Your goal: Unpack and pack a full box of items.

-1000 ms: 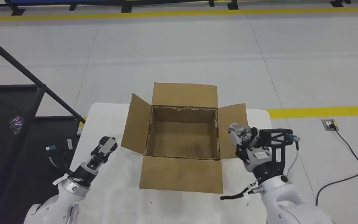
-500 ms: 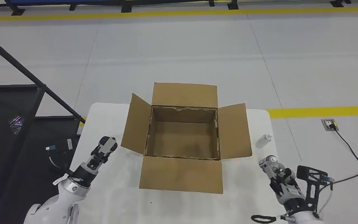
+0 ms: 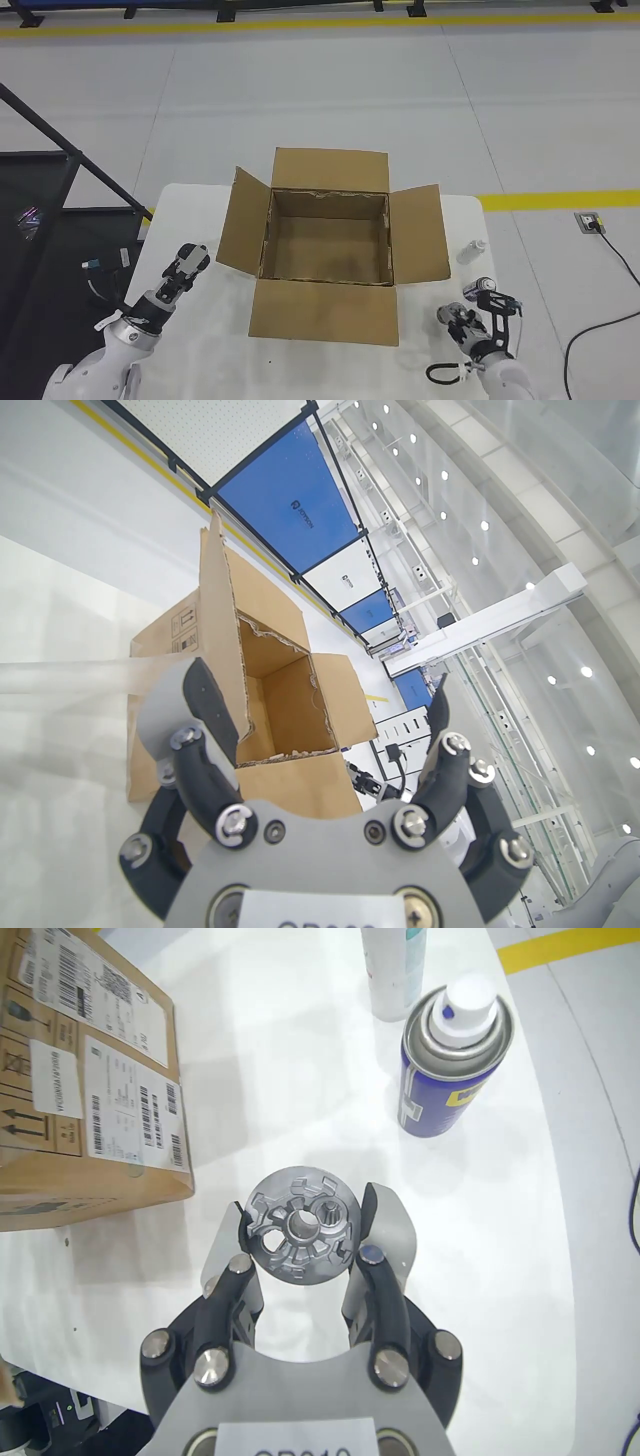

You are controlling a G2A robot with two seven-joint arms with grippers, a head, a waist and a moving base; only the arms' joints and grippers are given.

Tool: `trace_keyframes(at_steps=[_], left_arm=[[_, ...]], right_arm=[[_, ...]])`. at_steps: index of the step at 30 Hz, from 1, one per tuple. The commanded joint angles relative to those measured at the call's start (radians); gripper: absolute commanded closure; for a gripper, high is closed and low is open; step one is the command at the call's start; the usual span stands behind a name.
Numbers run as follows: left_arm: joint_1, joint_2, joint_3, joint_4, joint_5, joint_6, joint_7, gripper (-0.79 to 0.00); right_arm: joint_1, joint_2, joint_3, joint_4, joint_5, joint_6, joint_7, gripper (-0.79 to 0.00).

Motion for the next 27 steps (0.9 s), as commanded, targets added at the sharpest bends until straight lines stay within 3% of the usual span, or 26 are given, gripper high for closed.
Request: trace_keyframes(at_steps=[1, 5, 6, 8, 13, 19, 27], left_arm=[[0.000, 0.000, 0.000, 0.000, 0.000, 0.000, 0.000, -0.785], [0.000, 0.000, 0.000, 0.000, 0.000, 0.000, 0.000, -0.785], [0.000, 0.000, 0.000, 0.000, 0.000, 0.000, 0.000, -0.785], [0.000, 0.000, 0.000, 0.000, 0.000, 0.000, 0.000, -0.785], [0.000, 0.000, 0.000, 0.000, 0.000, 0.000, 0.000, -0.785], [0.000, 0.000, 0.000, 0.000, 0.000, 0.000, 0.000, -0.785], [0.000, 0.000, 0.000, 0.000, 0.000, 0.000, 0.000, -0.785]], right_arm=[[0.020, 0.002, -0.004, 0.033, -0.006, -0.002, 0.002, 0.000], [0.050, 0.005, -0.014, 0.072, -0.015, 0.004, -0.003, 0.000], [0.054, 0.006, -0.017, 0.076, -0.016, 0.007, -0.001, -0.077], [0.061, 0.007, -0.019, 0.081, -0.017, 0.010, 0.003, -0.311], [0.077, 0.012, -0.022, 0.087, -0.016, 0.009, 0.025, -0.474], [0.092, 0.017, -0.029, 0.093, -0.019, 0.019, 0.053, -0.526], [0.080, 0.022, -0.028, 0.036, -0.007, 0.022, 0.033, -0.511]])
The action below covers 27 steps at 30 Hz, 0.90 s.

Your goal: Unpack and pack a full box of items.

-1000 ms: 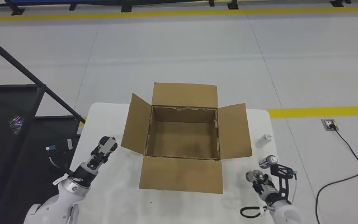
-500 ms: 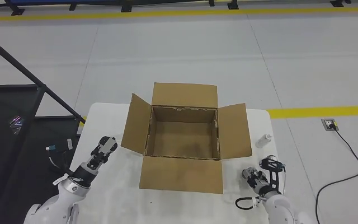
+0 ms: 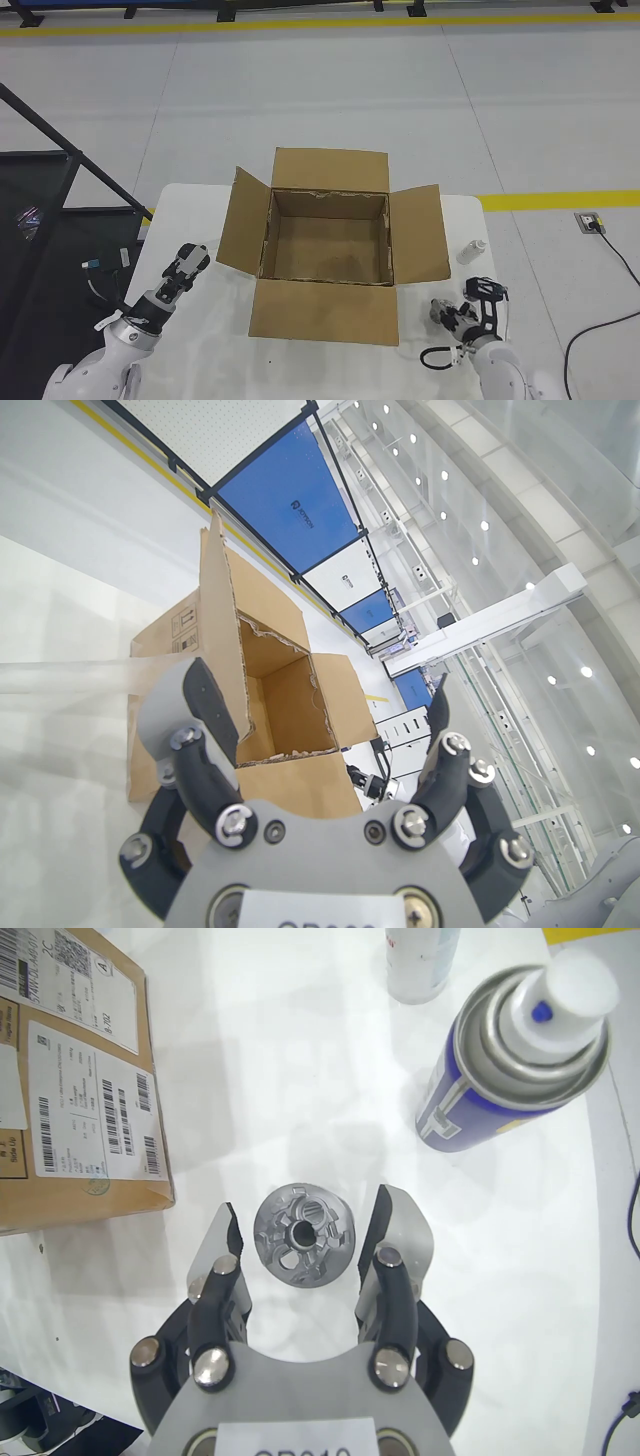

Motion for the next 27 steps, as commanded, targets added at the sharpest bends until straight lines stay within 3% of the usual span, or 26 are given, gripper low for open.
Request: trace_keyframes(at_steps=[1, 4, 7, 10, 12, 13, 18, 27], left_arm=[[0.000, 0.000, 0.000, 0.000, 0.000, 0.000, 0.000, -0.785], [0.000, 0.000, 0.000, 0.000, 0.000, 0.000, 0.000, -0.785], [0.000, 0.000, 0.000, 0.000, 0.000, 0.000, 0.000, -0.785], [0.000, 0.000, 0.000, 0.000, 0.000, 0.000, 0.000, -0.785], [0.000, 0.000, 0.000, 0.000, 0.000, 0.000, 0.000, -0.785], [0.000, 0.000, 0.000, 0.000, 0.000, 0.000, 0.000, -0.785], [0.000, 0.000, 0.000, 0.000, 0.000, 0.000, 0.000, -0.785], [0.027, 0.000, -0.015, -0.009, 0.017, 0.016, 0.041, -0.785]], right_arm=[[-0.020, 0.001, 0.005, -0.046, 0.008, -0.003, -0.022, -0.489], [-0.063, 0.003, 0.020, -0.143, 0.020, -0.004, -0.058, -0.526], [-0.101, 0.003, 0.035, -0.259, 0.022, 0.012, -0.101, -0.650], [-0.117, 0.004, 0.039, -0.360, 0.039, 0.006, -0.121, -0.653], [-0.110, 0.006, 0.035, -0.407, 0.062, -0.013, -0.113, -0.776], [-0.099, 0.007, 0.029, -0.424, 0.071, -0.025, -0.106, -0.785], [0.033, 0.012, -0.018, -0.406, 0.053, -0.032, -0.032, -0.785], [0.378, 0.018, -0.123, -0.145, -0.057, 0.021, 0.145, -0.785]])
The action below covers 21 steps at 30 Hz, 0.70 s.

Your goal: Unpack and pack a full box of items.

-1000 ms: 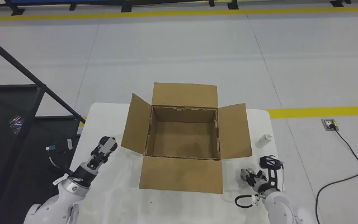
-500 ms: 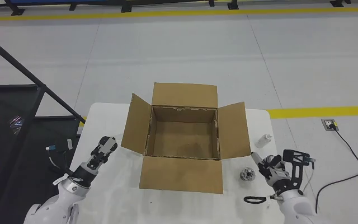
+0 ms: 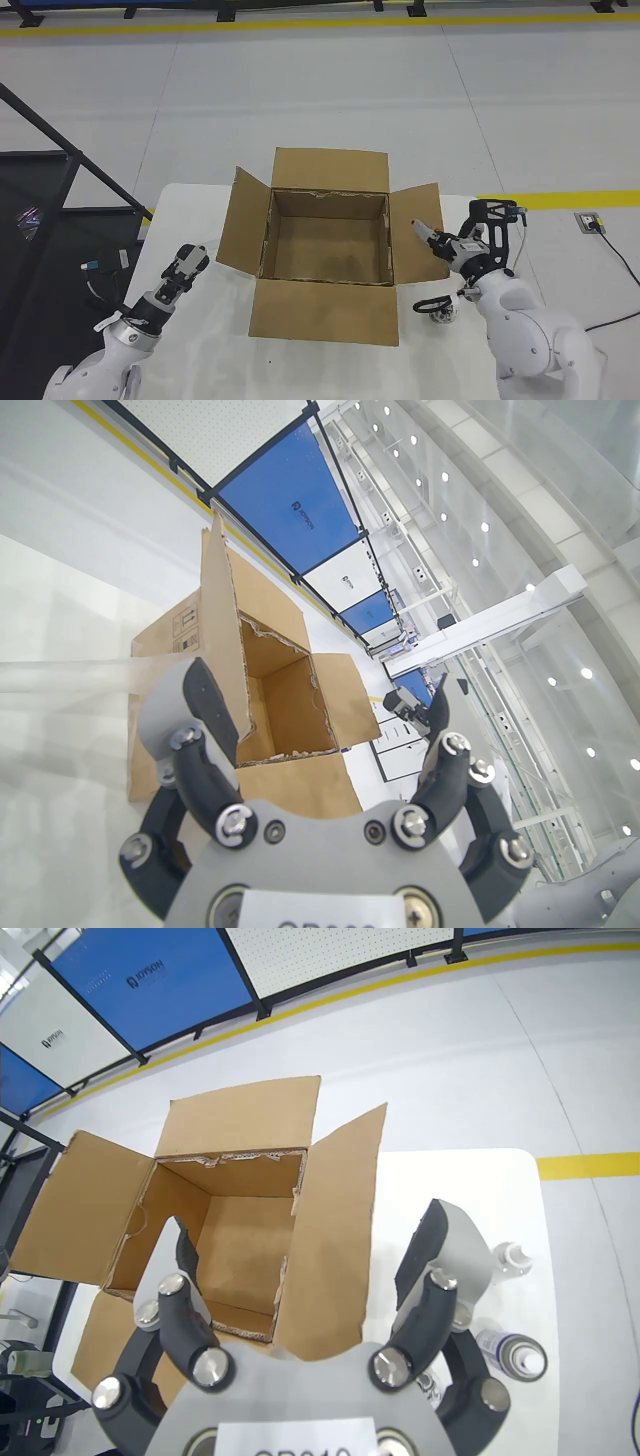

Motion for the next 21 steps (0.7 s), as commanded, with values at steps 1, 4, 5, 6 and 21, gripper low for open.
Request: trace_keyframes(at_steps=[1, 4, 5, 6, 21], left_arm=[[0.015, 0.000, -0.013, -0.006, 0.022, 0.023, 0.031, -0.785], [0.031, 0.000, -0.027, -0.012, 0.017, 0.040, 0.058, -0.785], [0.036, 0.000, -0.033, -0.014, 0.016, 0.044, 0.065, -0.785], [0.041, 0.000, -0.038, -0.015, 0.011, 0.048, 0.071, -0.785], [0.036, 0.003, -0.028, -0.024, 0.022, 0.066, 0.072, -0.785]], right_arm=[[0.073, -0.001, -0.018, 0.072, -0.021, 0.033, 0.047, -0.785], [0.151, -0.001, -0.031, 0.163, -0.005, 0.048, 0.100, -0.785], [0.170, 0.000, -0.032, 0.186, -0.004, 0.046, 0.105, -0.785], [0.184, 0.000, -0.033, 0.209, 0.002, 0.045, 0.114, -0.785], [0.251, 0.005, -0.061, 0.359, 0.083, 0.014, 0.148, -0.785]])
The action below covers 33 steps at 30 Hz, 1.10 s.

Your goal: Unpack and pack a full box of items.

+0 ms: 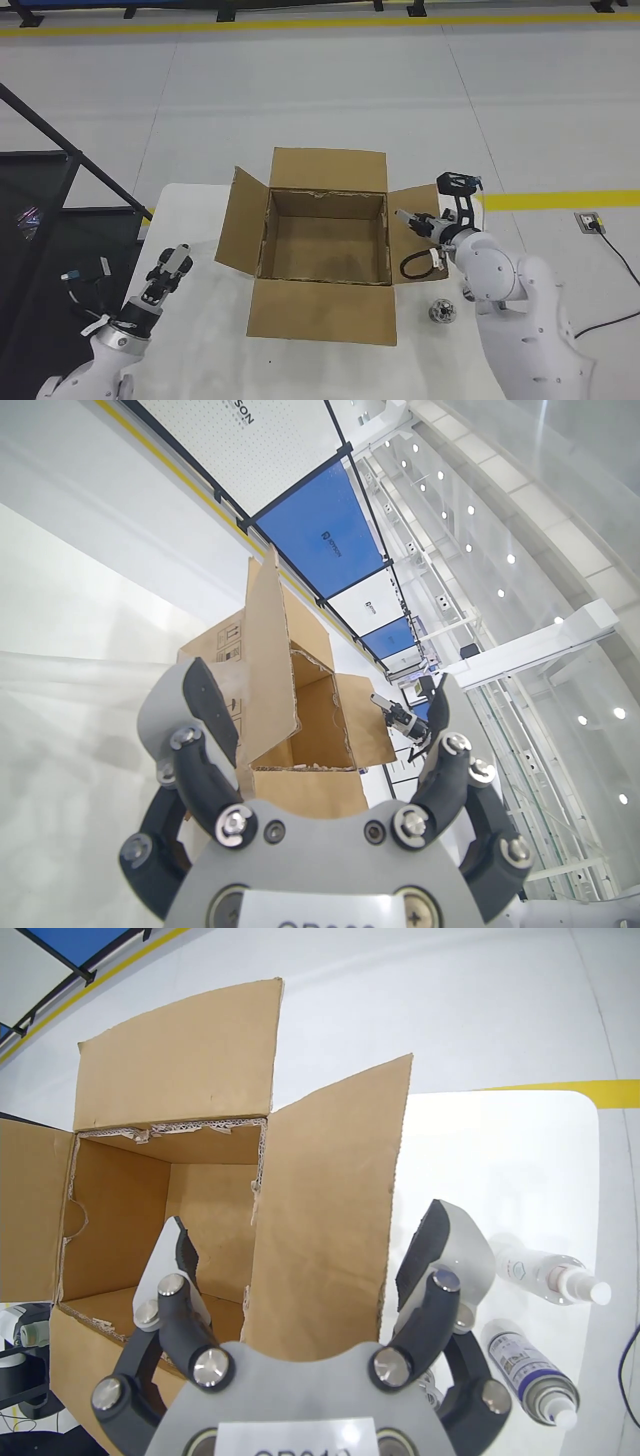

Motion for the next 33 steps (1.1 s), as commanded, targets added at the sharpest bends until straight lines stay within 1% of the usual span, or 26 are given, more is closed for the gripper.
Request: trace_keyframes(at_steps=[1, 10, 18, 21, 24, 29, 30, 33], left_arm=[[-0.002, 0.000, 0.001, 0.001, 0.001, 0.000, -0.001, -0.785], [0.005, 0.002, -0.004, 0.002, -0.005, -0.005, 0.001, -0.785], [0.018, 0.003, -0.005, -0.003, -0.007, -0.016, 0.005, -0.785], [0.024, 0.003, -0.002, -0.007, -0.008, -0.020, 0.006, -0.785], [0.028, 0.003, 0.000, -0.010, -0.007, -0.024, 0.006, -0.785], [0.028, 0.005, 0.007, -0.014, -0.013, -0.035, -0.017, -0.785], [0.028, 0.005, 0.007, -0.014, -0.013, -0.035, -0.017, -0.785], [0.028, 0.005, 0.007, -0.014, -0.013, -0.035, -0.017, -0.785]], right_arm=[[0.002, 0.000, -0.006, 0.008, 0.011, -0.005, -0.002, -0.785], [0.015, 0.002, -0.039, 0.034, 0.034, -0.013, -0.020, -0.785], [0.010, 0.005, -0.055, 0.010, 0.027, -0.010, -0.038, -0.785], [-0.017, 0.010, -0.039, -0.046, 0.018, -0.003, -0.060, -0.785], [-0.077, 0.016, -0.005, -0.148, 0.012, -0.008, -0.084, -0.785], [-0.219, 0.030, 0.038, -0.354, -0.008, -0.092, -0.119, -0.785], [-0.237, 0.032, 0.044, -0.378, -0.023, -0.090, -0.132, -0.785], [-0.237, 0.032, 0.044, -0.378, -0.023, -0.090, -0.132, -0.785]])
